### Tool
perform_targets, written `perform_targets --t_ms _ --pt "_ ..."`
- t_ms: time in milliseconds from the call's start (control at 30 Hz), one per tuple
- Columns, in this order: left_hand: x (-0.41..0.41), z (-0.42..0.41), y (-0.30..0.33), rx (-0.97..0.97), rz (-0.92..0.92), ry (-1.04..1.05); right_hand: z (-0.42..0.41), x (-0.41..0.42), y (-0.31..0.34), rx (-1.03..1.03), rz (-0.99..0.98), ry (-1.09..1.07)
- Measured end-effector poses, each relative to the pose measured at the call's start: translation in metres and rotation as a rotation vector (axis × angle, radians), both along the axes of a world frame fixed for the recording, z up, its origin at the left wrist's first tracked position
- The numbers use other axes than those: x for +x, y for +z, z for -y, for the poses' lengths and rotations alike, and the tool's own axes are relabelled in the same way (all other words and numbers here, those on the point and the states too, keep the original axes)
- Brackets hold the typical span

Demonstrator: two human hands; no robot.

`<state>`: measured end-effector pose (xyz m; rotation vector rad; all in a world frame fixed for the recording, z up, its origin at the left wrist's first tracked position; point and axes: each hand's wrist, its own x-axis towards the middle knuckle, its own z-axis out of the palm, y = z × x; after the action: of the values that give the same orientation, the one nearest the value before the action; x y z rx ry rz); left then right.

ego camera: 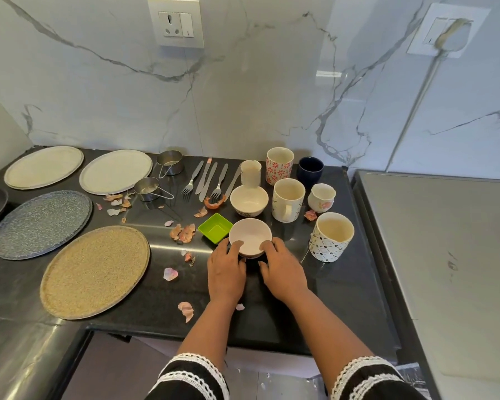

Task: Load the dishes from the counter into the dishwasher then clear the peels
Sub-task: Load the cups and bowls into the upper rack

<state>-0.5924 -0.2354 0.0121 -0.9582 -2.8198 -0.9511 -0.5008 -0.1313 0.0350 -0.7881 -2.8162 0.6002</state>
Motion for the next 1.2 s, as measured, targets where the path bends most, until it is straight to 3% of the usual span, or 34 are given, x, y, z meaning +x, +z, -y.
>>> perform_targets --t_ms 600,1200 --pt "0.046 0.003 0.016 0.054 -0.133 -0.117 -0.006 0.047 0.012 0.021 -0.058 -0.061" --pt "0.187 -0.014 0.045 0.1 -0.191 -0.256 -0.011 0.202 0.043 0.073 -0.184 -0.162"
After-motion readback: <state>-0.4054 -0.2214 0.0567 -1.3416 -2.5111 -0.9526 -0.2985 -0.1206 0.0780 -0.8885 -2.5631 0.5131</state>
